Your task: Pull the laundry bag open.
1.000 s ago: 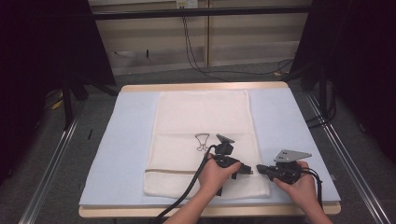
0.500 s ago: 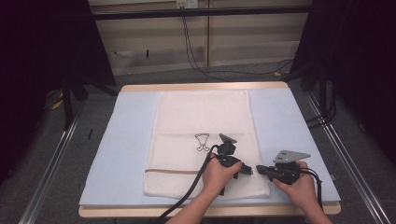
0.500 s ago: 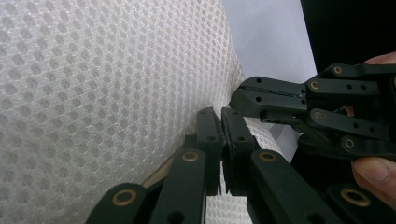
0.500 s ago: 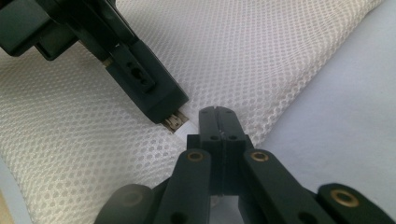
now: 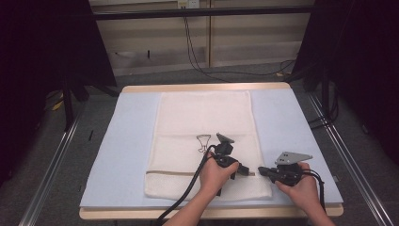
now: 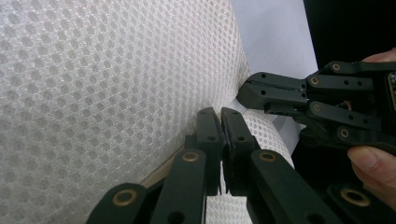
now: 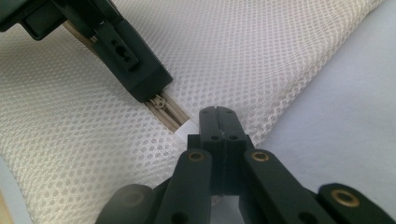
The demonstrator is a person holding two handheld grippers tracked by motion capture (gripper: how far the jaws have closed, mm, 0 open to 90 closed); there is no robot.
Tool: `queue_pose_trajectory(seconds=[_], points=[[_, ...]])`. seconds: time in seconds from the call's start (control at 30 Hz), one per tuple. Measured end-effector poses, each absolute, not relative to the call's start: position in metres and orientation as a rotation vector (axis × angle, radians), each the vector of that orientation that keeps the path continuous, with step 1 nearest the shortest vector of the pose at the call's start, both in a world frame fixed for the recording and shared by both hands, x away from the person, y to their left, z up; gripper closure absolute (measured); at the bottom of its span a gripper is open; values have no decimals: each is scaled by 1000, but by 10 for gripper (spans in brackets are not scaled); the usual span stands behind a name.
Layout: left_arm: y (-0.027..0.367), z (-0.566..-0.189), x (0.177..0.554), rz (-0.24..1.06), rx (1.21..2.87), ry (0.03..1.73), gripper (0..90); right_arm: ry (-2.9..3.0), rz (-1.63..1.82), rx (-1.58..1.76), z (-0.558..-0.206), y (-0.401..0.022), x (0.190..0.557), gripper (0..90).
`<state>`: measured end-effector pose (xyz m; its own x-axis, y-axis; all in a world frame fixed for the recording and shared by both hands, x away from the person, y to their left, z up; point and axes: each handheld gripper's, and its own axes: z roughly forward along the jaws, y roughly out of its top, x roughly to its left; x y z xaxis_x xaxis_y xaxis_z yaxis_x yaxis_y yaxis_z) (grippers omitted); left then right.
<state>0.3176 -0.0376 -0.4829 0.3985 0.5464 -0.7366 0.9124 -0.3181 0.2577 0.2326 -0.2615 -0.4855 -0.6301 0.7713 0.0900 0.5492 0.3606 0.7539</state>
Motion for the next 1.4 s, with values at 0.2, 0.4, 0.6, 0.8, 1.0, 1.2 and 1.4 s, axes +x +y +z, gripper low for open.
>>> queue_pose_trajectory(seconds=[0.2,0.4,0.6,0.8,1.0,1.2,1.4], points=[[-35,-483,318,-705,2000,1239,874,2349,1146,1187,-486,-263,233,900],[-32,-481,318,-718,1984,1247,874,2350,1148,1189,-486,-263,233,900],[-29,-480,318,-710,1998,1248,874,2350,1148,1190,-486,-263,234,900],[-24,-478,319,-713,1999,1244,874,2355,1151,1194,-486,-263,234,900],[-21,-476,319,-719,1994,1236,874,2354,1155,1195,-486,-263,234,900],[-20,-475,319,-721,1998,1235,874,2355,1155,1197,-486,-263,234,900],[-18,-474,320,-714,2004,1236,873,2357,1155,1200,-486,-263,234,900]])
